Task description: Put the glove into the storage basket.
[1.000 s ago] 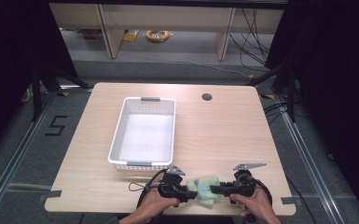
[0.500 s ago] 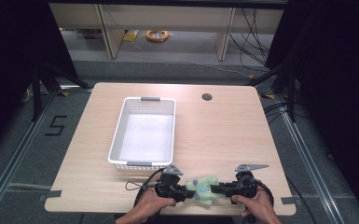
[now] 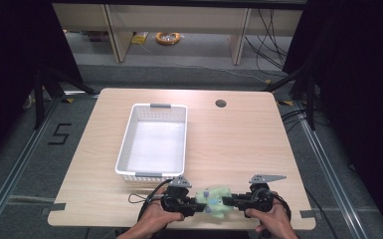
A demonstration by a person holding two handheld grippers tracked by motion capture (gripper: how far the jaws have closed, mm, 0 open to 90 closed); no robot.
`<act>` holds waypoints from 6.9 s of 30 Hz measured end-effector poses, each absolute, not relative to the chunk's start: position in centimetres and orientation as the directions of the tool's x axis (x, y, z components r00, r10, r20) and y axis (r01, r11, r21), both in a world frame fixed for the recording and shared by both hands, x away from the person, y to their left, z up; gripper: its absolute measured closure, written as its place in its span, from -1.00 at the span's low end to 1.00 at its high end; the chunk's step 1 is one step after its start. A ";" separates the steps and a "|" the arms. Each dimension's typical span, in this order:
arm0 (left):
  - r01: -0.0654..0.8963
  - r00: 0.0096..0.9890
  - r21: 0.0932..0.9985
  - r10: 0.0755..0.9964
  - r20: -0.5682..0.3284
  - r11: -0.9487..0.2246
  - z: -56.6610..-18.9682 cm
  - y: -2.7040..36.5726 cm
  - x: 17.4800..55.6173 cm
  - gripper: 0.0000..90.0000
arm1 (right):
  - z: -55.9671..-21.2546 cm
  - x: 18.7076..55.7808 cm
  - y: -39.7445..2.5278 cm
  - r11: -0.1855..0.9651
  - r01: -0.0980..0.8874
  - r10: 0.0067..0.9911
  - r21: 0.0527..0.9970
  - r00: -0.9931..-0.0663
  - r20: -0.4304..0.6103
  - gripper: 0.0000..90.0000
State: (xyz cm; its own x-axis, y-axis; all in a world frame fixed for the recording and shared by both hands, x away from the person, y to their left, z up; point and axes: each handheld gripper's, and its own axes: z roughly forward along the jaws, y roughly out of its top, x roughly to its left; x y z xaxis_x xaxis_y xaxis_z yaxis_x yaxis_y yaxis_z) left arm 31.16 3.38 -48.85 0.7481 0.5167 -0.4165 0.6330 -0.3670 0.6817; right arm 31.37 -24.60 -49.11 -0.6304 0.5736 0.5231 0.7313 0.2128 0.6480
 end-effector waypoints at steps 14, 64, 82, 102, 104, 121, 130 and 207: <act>0.607 0.764 0.709 0.510 -0.396 -0.359 -47.4 4.5 30.9 0.58 | -47.4 31.5 -23.4 0.231 0.698 0.559 0.678 -0.665 0.494 0.69; 0.626 0.685 0.732 0.639 -0.350 -0.270 -39.4 14.9 37.0 0.58 | -38.9 40.3 -12.7 0.312 0.591 0.524 0.744 -0.760 0.384 0.69; 0.717 0.615 0.629 0.697 -0.367 -0.301 -42.2 17.7 41.1 0.57 | -41.7 43.8 -8.0 0.355 0.644 0.583 0.678 -0.719 0.377 0.69; 0.757 0.601 0.507 0.743 -0.295 -0.411 -44.7 18.0 43.2 0.55 | -44.7 45.7 -4.8 0.432 0.696 0.646 0.574 -0.682 0.342 0.68; 0.756 0.609 0.497 0.738 -0.292 -0.427 -44.7 18.0 43.4 0.54 | -44.8 45.8 -4.6 0.437 0.701 0.656 0.563 -0.677 0.333 0.68; 0.772 0.586 0.454 0.775 -0.237 -0.445 -45.7 17.4 43.6 0.43 | -45.4 46.2 -3.1 0.526 0.681 0.660 0.510 -0.705 0.260 0.55; 0.770 0.570 0.465 0.799 -0.193 -0.437 -45.0 17.8 43.6 0.24 | -44.4 46.2 -2.6 0.521 0.691 0.690 0.501 -0.686 0.230 0.26; 0.608 0.653 0.737 0.714 -0.252 -0.296 -41.5 13.5 35.8 -0.61 | -40.3 41.2 -15.1 0.352 0.570 0.630 0.742 -0.731 0.262 -0.25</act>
